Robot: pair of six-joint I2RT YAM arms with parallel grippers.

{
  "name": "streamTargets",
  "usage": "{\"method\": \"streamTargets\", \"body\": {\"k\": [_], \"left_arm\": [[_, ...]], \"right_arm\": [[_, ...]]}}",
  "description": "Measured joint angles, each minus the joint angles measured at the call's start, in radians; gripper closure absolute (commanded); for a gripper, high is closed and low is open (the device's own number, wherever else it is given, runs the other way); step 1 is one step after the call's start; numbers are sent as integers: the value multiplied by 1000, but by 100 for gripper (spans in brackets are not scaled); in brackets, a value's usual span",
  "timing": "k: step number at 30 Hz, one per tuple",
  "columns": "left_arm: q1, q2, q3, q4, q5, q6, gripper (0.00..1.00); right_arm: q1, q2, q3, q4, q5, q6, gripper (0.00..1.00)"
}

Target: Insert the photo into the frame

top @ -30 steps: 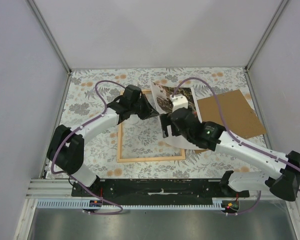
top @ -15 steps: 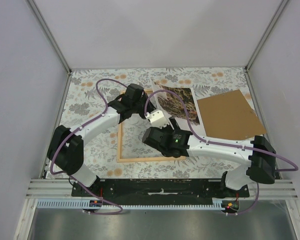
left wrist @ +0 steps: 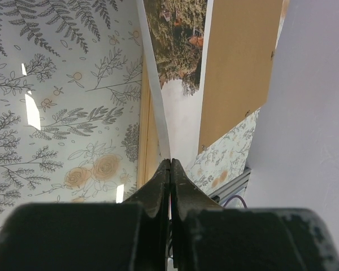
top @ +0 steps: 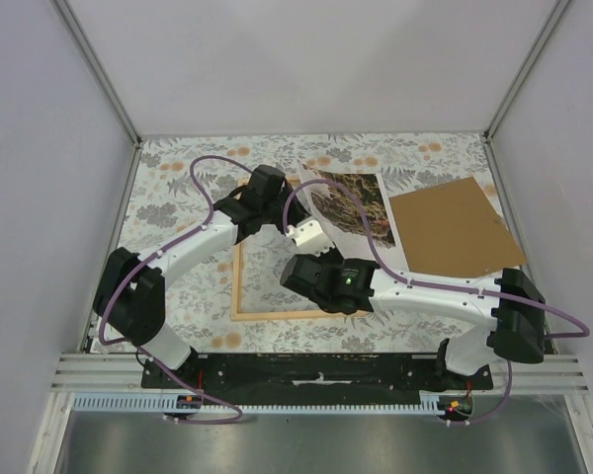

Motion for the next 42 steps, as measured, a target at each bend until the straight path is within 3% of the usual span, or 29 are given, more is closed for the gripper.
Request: {"method": "streamTargets", "body": {"k": [2, 5, 7, 9, 11, 16, 21, 26, 34, 42], "left_arm": [[-2, 0, 0, 0, 1, -6, 92], [-3, -2, 6, -6, 3, -17, 61], [-4, -5, 19, -16, 7, -24, 30], [-5, -16, 37, -25, 8, -23, 16], [-5, -39, 63, -53, 0, -10, 10], [15, -105, 253, -192, -55, 122, 9], [49, -142, 525, -243, -131, 386, 5], [51, -252, 591, -215, -124, 671, 0], [51, -374, 567, -154, 195, 1068, 2], [51, -348, 517, -329, 526, 1275, 2]], "right_arm": [[4, 0, 0, -3, 3, -6, 100], [8, -4, 1, -9, 14, -24, 100], [8, -19, 4, -17, 20, -46, 100], [8, -55, 11, -26, 23, -85, 100], [8, -106, 29, -32, 23, -134, 100], [10, -244, 147, -63, 10, -279, 100], [10, -321, 309, -149, -45, -359, 100], [10, -332, 383, -249, -149, -390, 100], [10, -359, 425, -381, -373, -406, 100], [12, -388, 482, -465, -511, -415, 100]]}}
